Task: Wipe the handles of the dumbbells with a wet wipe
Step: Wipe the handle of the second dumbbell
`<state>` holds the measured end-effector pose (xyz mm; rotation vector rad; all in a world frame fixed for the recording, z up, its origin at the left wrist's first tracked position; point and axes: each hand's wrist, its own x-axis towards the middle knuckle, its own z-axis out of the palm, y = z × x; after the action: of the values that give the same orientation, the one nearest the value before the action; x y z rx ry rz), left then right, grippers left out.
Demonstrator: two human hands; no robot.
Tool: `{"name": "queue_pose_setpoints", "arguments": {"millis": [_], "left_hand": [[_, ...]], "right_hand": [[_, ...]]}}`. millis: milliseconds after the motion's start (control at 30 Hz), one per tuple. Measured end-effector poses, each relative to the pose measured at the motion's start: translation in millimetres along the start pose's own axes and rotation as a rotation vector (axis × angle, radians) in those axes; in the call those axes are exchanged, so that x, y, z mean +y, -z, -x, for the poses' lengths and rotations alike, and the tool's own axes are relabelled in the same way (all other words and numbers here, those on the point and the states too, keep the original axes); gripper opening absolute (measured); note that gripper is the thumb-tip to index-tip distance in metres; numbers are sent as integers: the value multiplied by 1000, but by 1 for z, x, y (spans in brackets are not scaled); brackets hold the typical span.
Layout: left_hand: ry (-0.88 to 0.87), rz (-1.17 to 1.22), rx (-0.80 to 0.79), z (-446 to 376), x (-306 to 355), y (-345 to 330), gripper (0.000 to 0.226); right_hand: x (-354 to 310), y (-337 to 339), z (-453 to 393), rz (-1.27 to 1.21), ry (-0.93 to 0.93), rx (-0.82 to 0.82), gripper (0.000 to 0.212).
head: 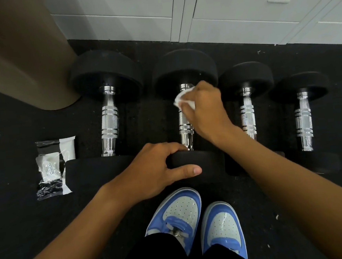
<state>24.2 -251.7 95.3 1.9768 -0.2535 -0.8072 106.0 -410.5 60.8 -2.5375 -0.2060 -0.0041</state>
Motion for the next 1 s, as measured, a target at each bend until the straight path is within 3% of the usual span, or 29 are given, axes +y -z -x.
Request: {"name": "queue_pose_setpoints", "arguments": {"millis": [67, 200, 267, 400, 567, 667, 767, 900, 1000], "left_hand": [[-2, 4, -3, 0, -1, 1, 53], [-1, -3, -19, -1, -1, -1, 49], [1, -2, -18, -1, -2, -1, 49], [-2, 0, -18, 0, -3, 0, 49], [-8, -13, -1, -1, -3, -1, 43], [-14, -24, 0, -1, -3, -1, 43], [-16, -14, -1, -1, -4, 0, 44], [-14, -8, -6, -1, -5, -1, 44], [-16, -17, -6, -1, -4, -1, 44]], "right_hand": [[4, 6, 13, -39, 15, -18, 16], [10, 14, -10, -98, -247, 3, 20], [2, 9, -19, -71, -188, 25, 22], [-3, 4, 3, 14, 43, -84, 12], [8, 15, -16, -151, -278, -52, 12], [-7, 5, -18, -40, -149, -5, 14], [-4, 6, 4, 11, -4, -104, 12], [9, 22, 0, -207, -249, -115, 12], [1, 5, -12, -88, -191, -12, 13]]}}
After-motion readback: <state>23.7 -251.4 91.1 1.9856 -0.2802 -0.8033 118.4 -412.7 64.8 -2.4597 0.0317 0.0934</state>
